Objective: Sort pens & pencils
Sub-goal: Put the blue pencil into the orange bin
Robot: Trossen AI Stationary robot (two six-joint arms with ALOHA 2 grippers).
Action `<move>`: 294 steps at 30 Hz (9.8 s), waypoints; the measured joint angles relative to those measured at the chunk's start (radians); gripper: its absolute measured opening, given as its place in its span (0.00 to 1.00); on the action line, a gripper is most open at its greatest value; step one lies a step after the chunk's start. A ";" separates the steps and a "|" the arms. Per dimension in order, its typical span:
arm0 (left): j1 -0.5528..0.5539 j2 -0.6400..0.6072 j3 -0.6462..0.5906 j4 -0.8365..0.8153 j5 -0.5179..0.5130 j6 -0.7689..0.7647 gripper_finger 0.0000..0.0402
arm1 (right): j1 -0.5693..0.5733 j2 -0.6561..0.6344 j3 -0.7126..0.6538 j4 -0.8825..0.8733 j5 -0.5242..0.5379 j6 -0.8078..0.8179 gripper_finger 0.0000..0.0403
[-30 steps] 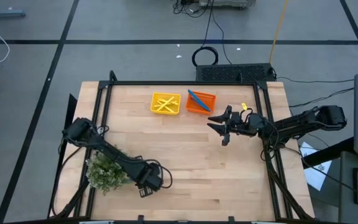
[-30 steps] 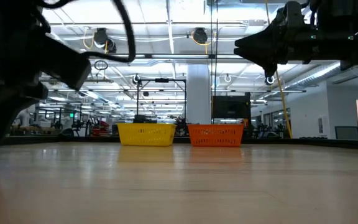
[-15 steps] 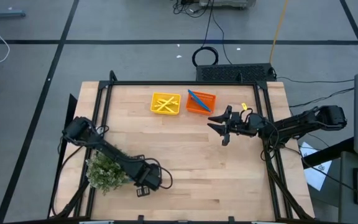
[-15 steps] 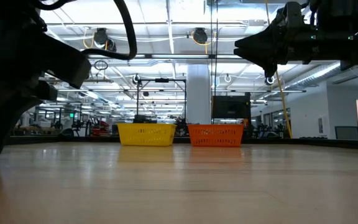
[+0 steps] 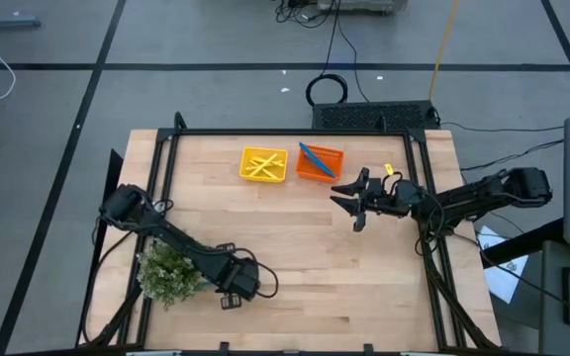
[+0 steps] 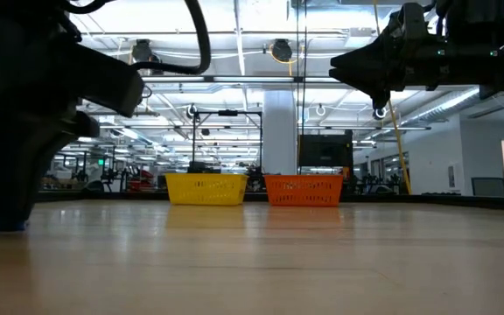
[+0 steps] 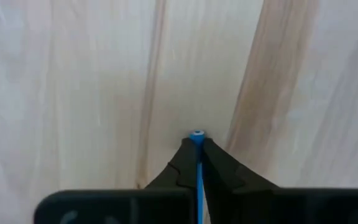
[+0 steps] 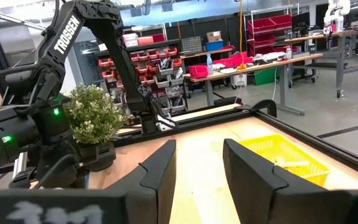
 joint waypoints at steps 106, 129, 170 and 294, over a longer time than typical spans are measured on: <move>0.001 -0.073 -0.074 0.178 0.020 0.065 0.03 | 0.000 0.000 0.000 -0.043 0.003 0.000 0.30; 0.215 -0.136 -0.067 0.246 0.144 0.332 0.02 | 0.000 0.000 0.000 -0.054 0.003 0.000 0.30; 0.065 -0.047 -0.066 0.152 -0.044 0.071 0.04 | 0.000 0.000 0.000 -0.061 0.003 0.000 0.30; 0.451 -0.470 -0.758 1.628 -0.037 0.529 0.00 | 0.097 0.694 0.554 0.269 0.012 -0.010 0.18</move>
